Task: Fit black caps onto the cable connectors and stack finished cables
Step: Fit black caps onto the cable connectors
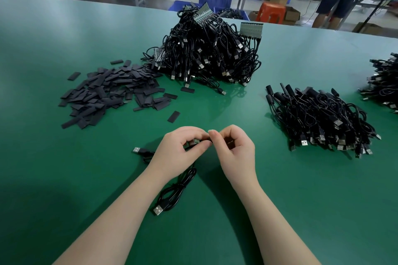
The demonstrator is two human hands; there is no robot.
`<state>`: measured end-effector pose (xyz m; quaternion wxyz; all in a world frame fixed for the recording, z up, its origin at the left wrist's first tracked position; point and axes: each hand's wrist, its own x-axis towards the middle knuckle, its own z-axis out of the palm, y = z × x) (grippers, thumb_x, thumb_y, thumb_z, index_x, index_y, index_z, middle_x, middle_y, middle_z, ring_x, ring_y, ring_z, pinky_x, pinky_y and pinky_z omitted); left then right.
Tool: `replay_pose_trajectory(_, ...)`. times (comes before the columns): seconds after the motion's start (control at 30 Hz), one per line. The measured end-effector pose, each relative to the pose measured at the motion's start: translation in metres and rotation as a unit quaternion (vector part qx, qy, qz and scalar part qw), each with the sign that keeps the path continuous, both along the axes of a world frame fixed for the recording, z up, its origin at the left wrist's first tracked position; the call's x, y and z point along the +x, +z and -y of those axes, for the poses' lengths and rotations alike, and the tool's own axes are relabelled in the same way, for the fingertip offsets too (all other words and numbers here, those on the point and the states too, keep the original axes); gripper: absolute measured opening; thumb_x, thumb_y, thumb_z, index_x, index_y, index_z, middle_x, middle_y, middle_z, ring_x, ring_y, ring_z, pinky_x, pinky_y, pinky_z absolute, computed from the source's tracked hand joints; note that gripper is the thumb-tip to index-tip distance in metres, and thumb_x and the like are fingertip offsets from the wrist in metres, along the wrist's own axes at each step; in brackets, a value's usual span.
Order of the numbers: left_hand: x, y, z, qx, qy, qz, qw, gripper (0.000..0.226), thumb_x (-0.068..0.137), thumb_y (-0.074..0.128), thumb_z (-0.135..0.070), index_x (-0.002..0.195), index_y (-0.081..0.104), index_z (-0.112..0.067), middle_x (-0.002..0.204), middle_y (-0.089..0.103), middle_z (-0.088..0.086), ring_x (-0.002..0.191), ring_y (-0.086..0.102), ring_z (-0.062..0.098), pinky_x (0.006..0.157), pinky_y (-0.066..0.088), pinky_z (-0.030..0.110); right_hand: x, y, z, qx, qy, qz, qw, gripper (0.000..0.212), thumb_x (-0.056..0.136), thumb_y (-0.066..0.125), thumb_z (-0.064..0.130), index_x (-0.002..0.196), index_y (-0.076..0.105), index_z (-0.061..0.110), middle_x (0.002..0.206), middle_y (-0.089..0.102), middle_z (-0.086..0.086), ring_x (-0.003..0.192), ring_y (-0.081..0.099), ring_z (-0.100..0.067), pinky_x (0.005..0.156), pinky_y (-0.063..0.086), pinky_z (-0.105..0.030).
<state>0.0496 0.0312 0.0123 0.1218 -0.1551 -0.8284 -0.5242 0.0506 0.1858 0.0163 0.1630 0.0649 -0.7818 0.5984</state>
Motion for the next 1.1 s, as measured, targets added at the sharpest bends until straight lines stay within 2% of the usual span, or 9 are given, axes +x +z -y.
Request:
replay_pose_trajectory(0.17, 0.002, 0.001, -0.003, -0.002, 0.028, 0.002, 1.000, 0.008, 0.087, 0.069, -0.019, 0.093, 0.075, -0.021, 0.096, 0.070, -0.016, 0.094, 0.063, 0.006, 0.079, 0.050, 0.022, 0.000, -0.001, 0.004, 0.020, -0.016, -0.010, 1.000, 0.033, 0.088, 0.070, 0.024, 0.063, 0.049, 0.022, 0.060, 0.047, 0.016, 0.057, 0.041, -0.004, 0.055, 0.033, -0.013)
replay_pose_trajectory(0.23, 0.003, 0.002, -0.004, -0.003, 0.044, -0.007, 0.999, 0.007, 0.088, 0.069, -0.020, 0.091, 0.075, -0.020, 0.093, 0.069, -0.016, 0.091, 0.063, 0.009, 0.078, 0.050, 0.024, 0.000, 0.001, 0.003, -0.006, -0.001, 0.015, 1.000, 0.024, 0.085, 0.072, 0.029, 0.067, 0.058, 0.025, 0.062, 0.054, 0.015, 0.058, 0.045, -0.004, 0.057, 0.037, -0.015)
replay_pose_trajectory(0.3, 0.003, 0.003, -0.004, -0.007, 0.058, -0.020, 0.998, 0.006, 0.088, 0.069, -0.016, 0.089, 0.073, -0.020, 0.091, 0.069, -0.014, 0.090, 0.063, 0.011, 0.077, 0.050, 0.025, 0.000, 0.003, 0.003, -0.035, 0.020, 0.042, 0.998, 0.012, 0.082, 0.078, 0.026, 0.074, 0.069, 0.030, 0.071, 0.066, 0.009, 0.063, 0.053, -0.007, 0.061, 0.045, -0.019)
replay_pose_trajectory(0.4, 0.003, 0.004, -0.002, 0.002, 0.068, -0.034, 0.997, 0.009, 0.087, 0.070, -0.012, 0.087, 0.074, -0.020, 0.092, 0.069, -0.015, 0.093, 0.062, 0.008, 0.077, 0.049, 0.021, 0.002, 0.007, 0.003, -0.056, 0.048, 0.061, 0.995, 0.016, 0.081, 0.080, 0.017, 0.080, 0.076, 0.032, 0.080, 0.074, 0.006, 0.072, 0.064, -0.012, 0.068, 0.052, -0.022)
replay_pose_trajectory(0.53, 0.003, 0.003, -0.003, 0.015, 0.060, -0.029, 0.998, 0.007, 0.086, 0.071, -0.017, 0.089, 0.075, -0.022, 0.092, 0.069, -0.015, 0.092, 0.063, 0.012, 0.075, 0.048, 0.018, 0.003, 0.011, 0.003, -0.098, 0.042, 0.082, 0.991, 0.019, 0.083, 0.078, 0.013, 0.076, 0.076, 0.030, 0.079, 0.076, 0.008, 0.074, 0.068, -0.005, 0.070, 0.053, -0.017)
replay_pose_trajectory(0.73, 0.002, 0.004, 0.000, 0.020, 0.032, -0.026, 0.999, 0.022, 0.082, 0.075, -0.020, 0.092, 0.071, -0.040, 0.094, 0.069, -0.020, 0.092, 0.062, 0.008, 0.074, 0.045, 0.011, 0.002, 0.014, 0.001, -0.147, 0.023, 0.091, 0.985, 0.031, 0.086, 0.075, 0.009, 0.067, 0.075, 0.033, 0.073, 0.073, 0.009, 0.070, 0.067, -0.007, 0.065, 0.051, -0.016)
replay_pose_trajectory(0.93, 0.002, 0.001, -0.001, 0.011, 0.059, -0.048, 0.997, 0.008, 0.084, 0.071, -0.018, 0.087, 0.076, -0.023, 0.089, 0.069, -0.019, 0.090, 0.064, 0.005, 0.075, 0.047, 0.013, 0.002, 0.013, 0.002, -0.157, 0.054, 0.102, 0.981, 0.023, 0.084, 0.076, 0.008, 0.076, 0.076, 0.029, 0.078, 0.075, 0.006, 0.072, 0.068, -0.007, 0.069, 0.053, -0.017)
replay_pose_trajectory(1.03, 0.002, 0.002, -0.001, 0.016, 0.062, -0.054, 0.996, 0.007, 0.083, 0.069, -0.020, 0.085, 0.074, -0.025, 0.089, 0.069, -0.017, 0.088, 0.064, 0.008, 0.074, 0.049, 0.016, 0.003, 0.012, 0.002, -0.136, 0.072, 0.101, 0.983, 0.021, 0.083, 0.077, 0.009, 0.080, 0.076, 0.030, 0.082, 0.076, 0.006, 0.075, 0.068, -0.006, 0.073, 0.054, -0.018)
replay_pose_trajectory(1.1, 0.002, 0.002, -0.001, 0.013, 0.058, -0.053, 0.997, 0.008, 0.084, 0.071, -0.017, 0.085, 0.073, -0.025, 0.089, 0.069, -0.015, 0.087, 0.064, 0.009, 0.074, 0.049, 0.017, 0.002, 0.012, 0.001, -0.130, 0.081, 0.104, 0.983, 0.023, 0.083, 0.077, 0.010, 0.074, 0.077, 0.031, 0.080, 0.076, 0.007, 0.074, 0.067, -0.004, 0.072, 0.053, -0.017)
